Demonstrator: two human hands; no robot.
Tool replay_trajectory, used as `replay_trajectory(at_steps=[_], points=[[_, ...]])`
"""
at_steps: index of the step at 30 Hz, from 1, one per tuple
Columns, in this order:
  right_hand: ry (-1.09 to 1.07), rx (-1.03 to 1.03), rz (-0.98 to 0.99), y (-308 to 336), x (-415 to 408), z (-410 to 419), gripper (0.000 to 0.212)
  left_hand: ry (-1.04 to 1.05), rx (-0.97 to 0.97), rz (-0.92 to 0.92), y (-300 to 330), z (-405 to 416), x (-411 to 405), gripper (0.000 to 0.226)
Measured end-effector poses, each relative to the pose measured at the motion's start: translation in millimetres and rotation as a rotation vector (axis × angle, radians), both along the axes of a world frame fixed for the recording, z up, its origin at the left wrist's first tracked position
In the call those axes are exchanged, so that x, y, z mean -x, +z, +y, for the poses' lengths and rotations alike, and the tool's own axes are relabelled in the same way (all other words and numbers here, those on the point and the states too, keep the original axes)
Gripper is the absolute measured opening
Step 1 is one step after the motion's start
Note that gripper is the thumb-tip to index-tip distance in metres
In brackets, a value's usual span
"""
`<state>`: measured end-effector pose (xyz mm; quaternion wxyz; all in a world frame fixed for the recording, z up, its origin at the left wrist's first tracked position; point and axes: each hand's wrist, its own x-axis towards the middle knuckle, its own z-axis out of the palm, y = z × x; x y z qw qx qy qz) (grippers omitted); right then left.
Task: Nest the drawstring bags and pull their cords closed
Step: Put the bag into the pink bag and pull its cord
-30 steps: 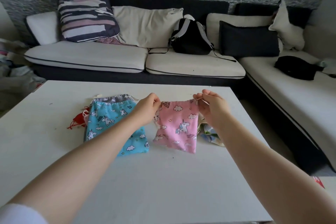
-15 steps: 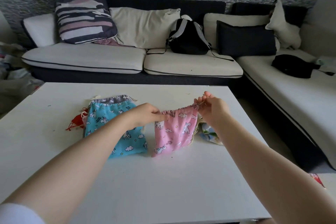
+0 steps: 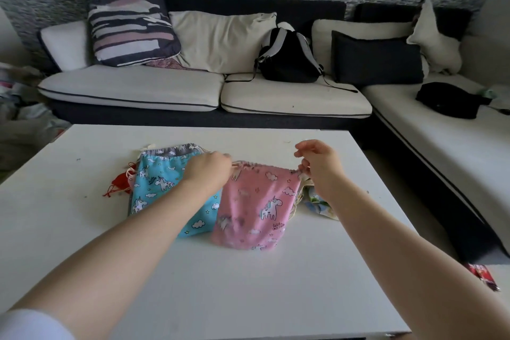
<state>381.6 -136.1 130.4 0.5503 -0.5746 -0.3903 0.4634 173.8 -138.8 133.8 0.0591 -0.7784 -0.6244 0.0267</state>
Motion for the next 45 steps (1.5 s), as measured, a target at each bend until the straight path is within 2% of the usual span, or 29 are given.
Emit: replay_trajectory(at_steps=[1,2,3,6,7,8,9,11,12,15,17,19,22,24,27,29,31,32,33,35,37,39,41,43,45], points=[[0.007,-0.008,-0.127,-0.1,-0.2,-0.3,0.034,-0.003,-0.040,-0.005,2.3,-1.3,-0.6,0.027],[0.005,-0.013,-0.185,-0.5,-0.8,0.2,0.034,0.000,-0.014,-0.102,4.1,-1.2,-0.8,0.027],[0.000,-0.012,-0.178,-0.4,-1.2,-0.1,0.034,-0.002,0.085,-0.339,6.4,-1.3,-0.5,0.029],[-0.003,0.029,0.114,2.1,-2.8,0.6,0.032,0.021,0.570,-1.419,14.0,0.3,-4.9,0.039],[0.001,0.030,0.193,2.3,-4.5,1.8,0.032,0.045,0.619,-1.655,16.1,2.6,-6.1,0.041],[0.006,0.022,0.198,1.7,-6.9,3.1,0.033,0.083,0.607,-1.815,16.9,4.8,-6.9,0.041],[0.000,0.014,0.125,0.8,-10.7,4.1,0.034,0.143,0.565,-1.940,17.1,6.5,-6.6,0.041],[-0.058,0.003,-0.250,-3.2,-21.6,3.0,0.035,0.338,0.438,-2.123,10.8,11.0,0.3,0.040],[-0.103,0.005,-0.416,-7.2,-27.9,2.0,0.036,0.439,0.372,-2.158,5.4,12.4,5.2,0.039],[-0.111,0.026,-0.575,-12.7,-31.6,-5.0,0.036,0.565,0.265,-2.115,-9.6,11.3,9.8,0.036],[-0.071,0.013,-0.599,-7.7,-20.9,-5.9,0.037,0.466,0.294,-2.056,-5.8,8.9,2.3,0.034],[-0.038,-0.026,-0.508,4.7,-7.5,-6.9,0.036,0.312,0.335,-1.922,10.6,5.3,-7.4,0.036],[0.083,-0.155,-0.512,24.7,8.4,-10.1,0.025,0.085,0.300,-1.754,39.7,-0.2,-16.6,0.035],[0.201,-0.257,-0.588,38.3,20.9,-14.5,0.019,-0.060,0.220,-1.582,56.2,-6.0,-21.8,0.035],[0.267,-0.435,-0.748,54.6,39.2,-20.7,0.007,-0.214,0.006,-1.171,72.6,-14.8,-28.4,0.035],[0.267,-0.481,-0.781,63.0,46.7,-22.0,0.009,-0.249,-0.109,-1.063,77.9,-17.3,-31.0,0.032],[0.253,-0.422,-0.753,69.1,50.8,-21.2,0.017,-0.245,-0.165,-1.129,78.5,-18.6,-33.2,0.027],[0.234,-0.380,-0.680,72.1,51.2,-20.5,0.020,-0.214,-0.178,-1.227,76.8,-18.5,-34.4,0.022],[0.221,-0.333,-0.541,75.2,51.2,-20.0,0.024,-0.163,-0.157,-1.355,73.1,-18.2,-35.5,0.016],[0.227,-0.250,-0.189,80.7,52.0,-18.8,0.027,-0.057,0.011,-1.562,61.3,-15.2,-36.5,0.003],[0.254,-0.211,-0.005,83.6,52.8,-17.7,0.029,-0.059,0.204,-1.538,44.8,-15.4,-37.1,0.013],[0.290,-0.183,0.087,86.4,52.8,-17.3,0.032,-0.132,0.270,-1.433,34.3,-19.3,-36.3,0.010],[0.277,-0.174,0.079,85.3,49.9,-14.8,0.033,-0.141,0.252,-1.471,30.3,-19.1,-34.2,0.028],[0.191,-0.163,-0.083,79.1,43.0,-12.8,0.024,-0.075,0.226,-1.507,26.7,-14.1,-29.7,0.035],[0.100,-0.100,-0.195,68.9,33.0,-11.2,0.020,0.044,0.168,-1.421,19.0,-6.7,-22.7,0.035]])
